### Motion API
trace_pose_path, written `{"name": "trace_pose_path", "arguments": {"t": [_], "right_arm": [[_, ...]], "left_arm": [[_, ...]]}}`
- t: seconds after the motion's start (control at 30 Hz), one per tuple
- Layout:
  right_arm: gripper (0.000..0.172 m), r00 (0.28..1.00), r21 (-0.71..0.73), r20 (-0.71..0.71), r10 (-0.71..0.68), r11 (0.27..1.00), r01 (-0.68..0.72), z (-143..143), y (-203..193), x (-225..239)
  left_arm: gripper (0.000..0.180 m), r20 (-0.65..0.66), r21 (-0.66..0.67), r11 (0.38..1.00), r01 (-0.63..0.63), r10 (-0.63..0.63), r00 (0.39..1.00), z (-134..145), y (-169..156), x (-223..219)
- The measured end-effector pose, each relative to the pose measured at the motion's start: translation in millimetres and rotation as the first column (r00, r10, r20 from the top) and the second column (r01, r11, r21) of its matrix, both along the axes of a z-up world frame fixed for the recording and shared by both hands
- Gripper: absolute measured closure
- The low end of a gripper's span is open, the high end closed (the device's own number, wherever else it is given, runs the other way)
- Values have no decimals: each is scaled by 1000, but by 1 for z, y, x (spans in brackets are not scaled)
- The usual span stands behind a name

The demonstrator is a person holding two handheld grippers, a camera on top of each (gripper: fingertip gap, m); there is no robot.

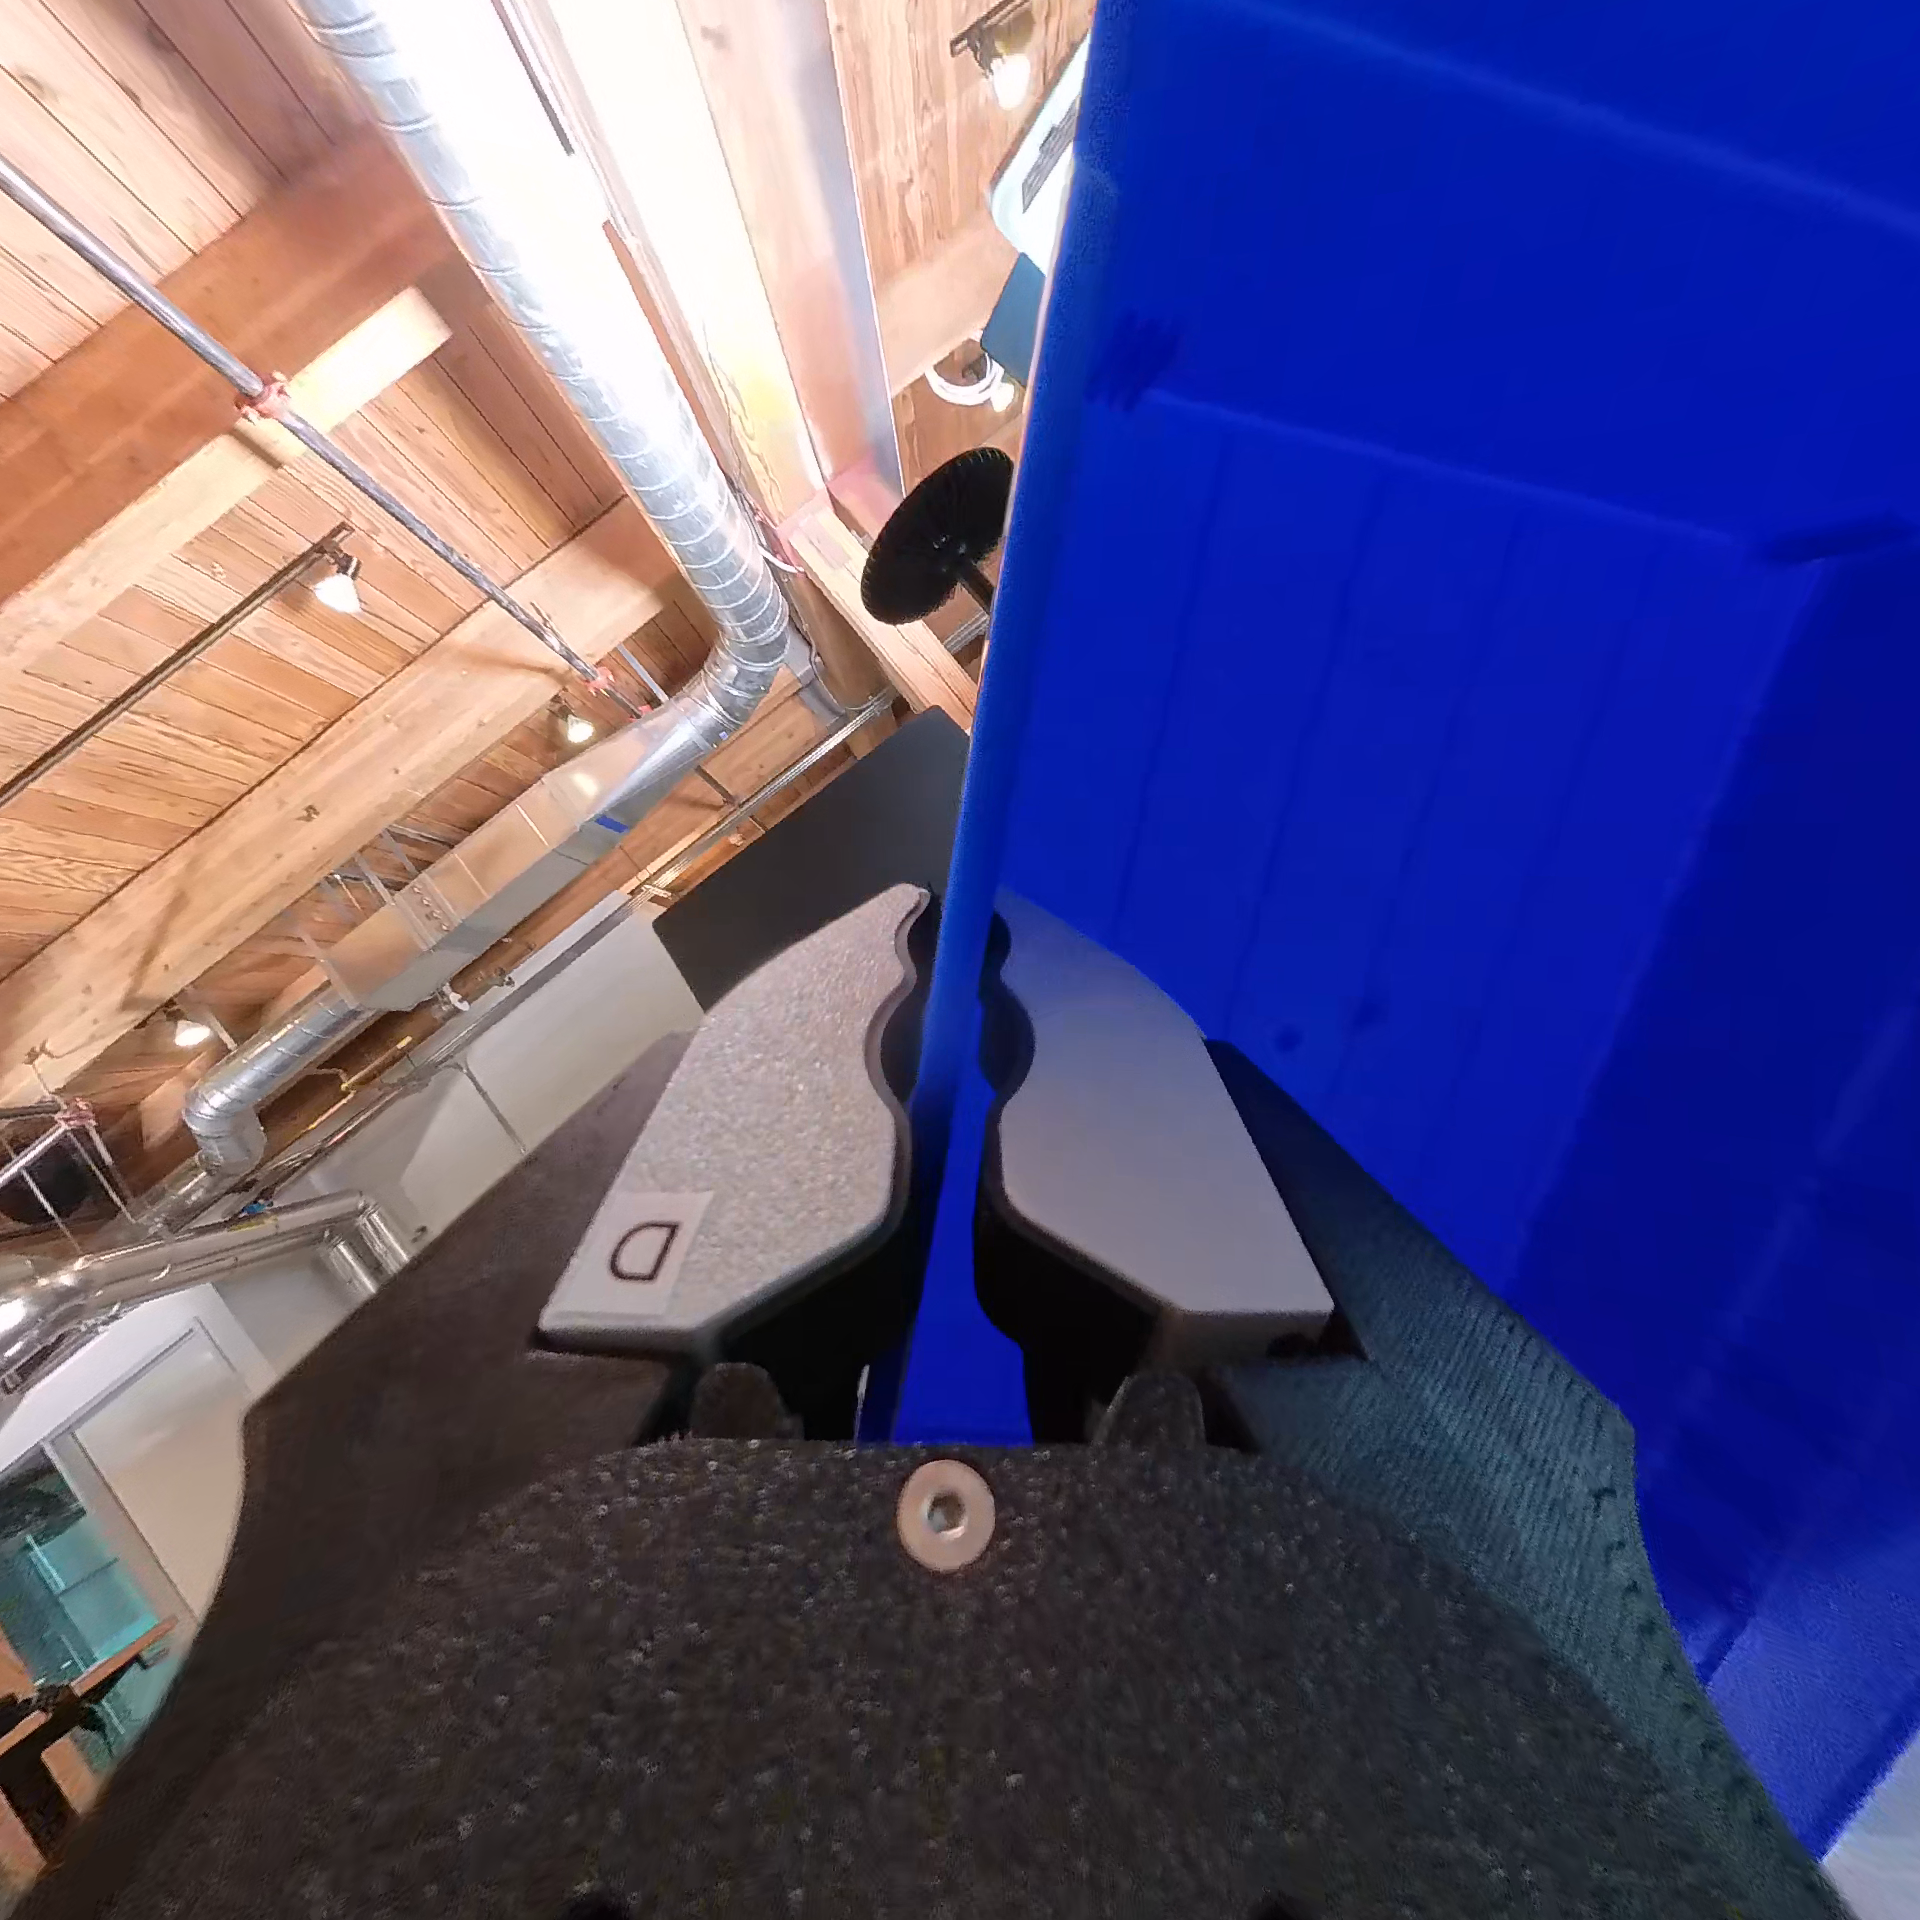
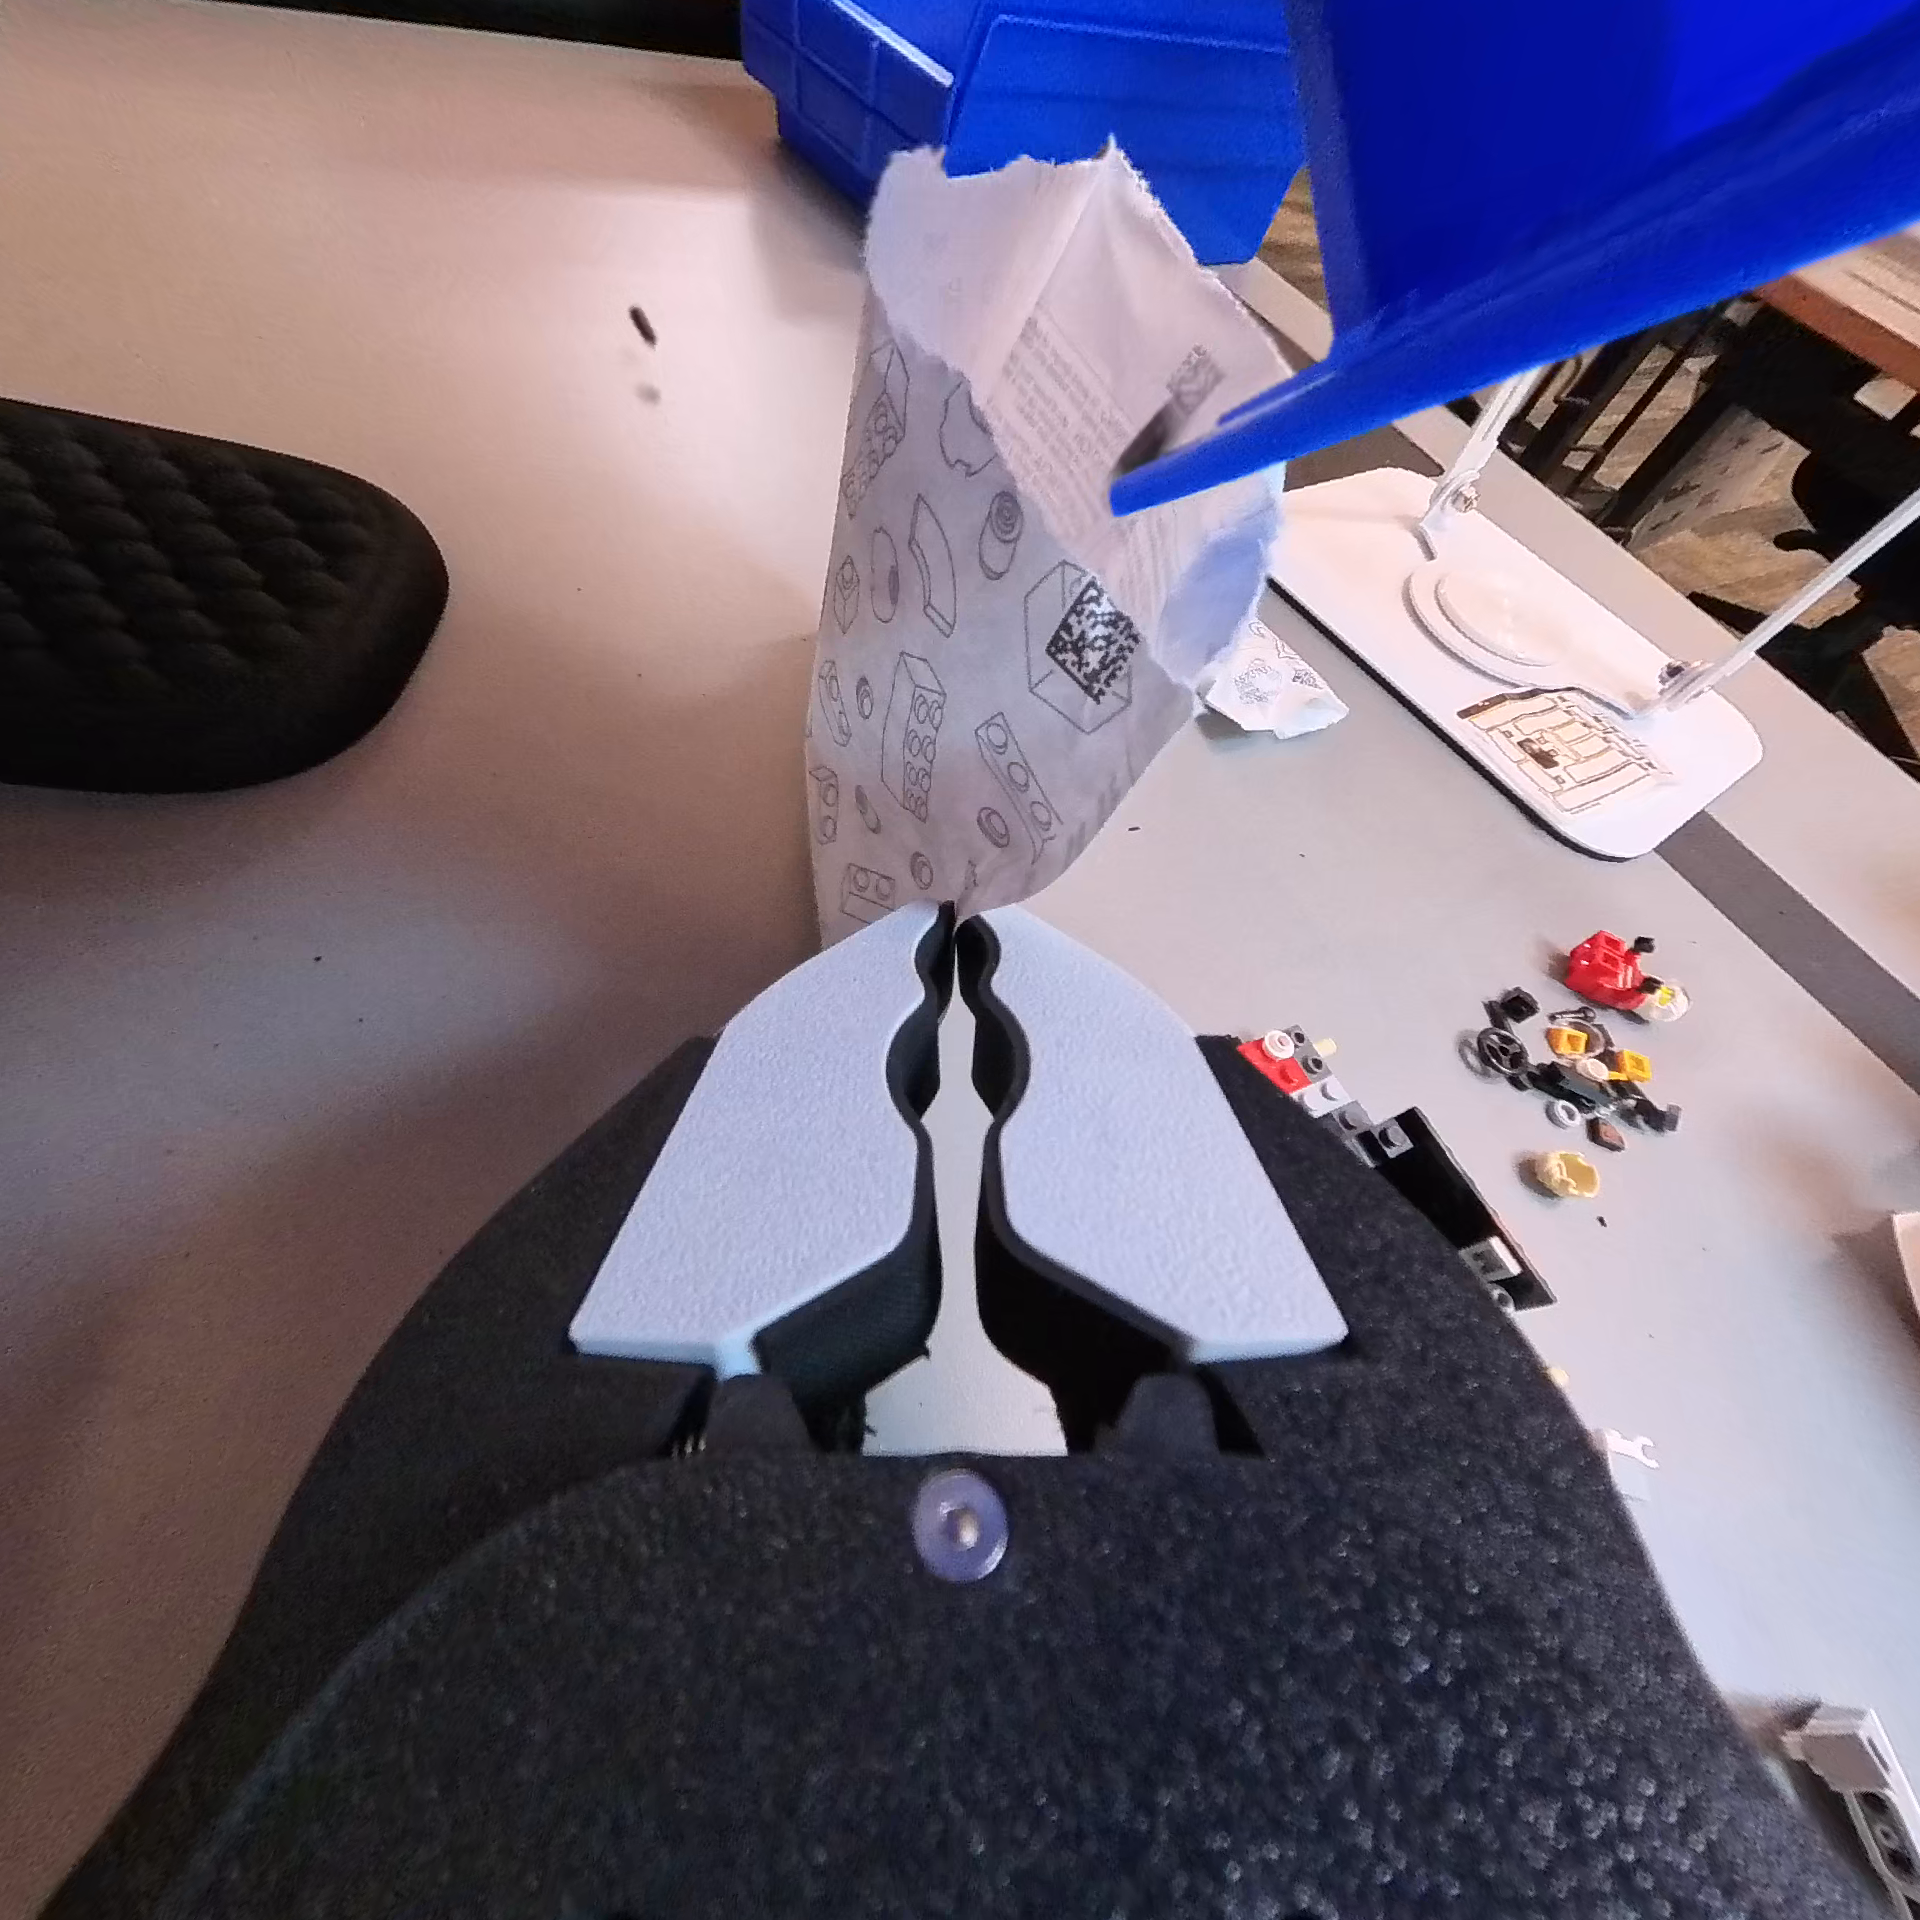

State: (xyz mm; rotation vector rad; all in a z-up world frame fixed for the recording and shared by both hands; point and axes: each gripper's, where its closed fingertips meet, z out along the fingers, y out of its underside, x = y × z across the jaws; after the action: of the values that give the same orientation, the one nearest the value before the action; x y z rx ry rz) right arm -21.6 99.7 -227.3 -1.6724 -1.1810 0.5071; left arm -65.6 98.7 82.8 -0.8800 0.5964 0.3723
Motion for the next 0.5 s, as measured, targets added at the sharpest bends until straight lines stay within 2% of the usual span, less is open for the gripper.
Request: {"name": "trace_pose_path", "arguments": {"t": [0.23, 0.37, 0.5], "right_arm": [[171, 1000, 0, 2, 0, 1000, 0, 0, 0, 0], [172, 1000, -3, 3, 4, 1000, -4, -1, -1, -1], [172, 1000, -3, 4, 6, 1000, -6, 0, -1, -1]], "left_arm": [[175, 50, -63, 998, -13, 16, 999, 5, 9, -17], [175, 174, -268, 963, -16, 65, 983, 18, 47, -55], [175, 297, -516, 856, 31, 145, 944, 29, 99, -110]]}}
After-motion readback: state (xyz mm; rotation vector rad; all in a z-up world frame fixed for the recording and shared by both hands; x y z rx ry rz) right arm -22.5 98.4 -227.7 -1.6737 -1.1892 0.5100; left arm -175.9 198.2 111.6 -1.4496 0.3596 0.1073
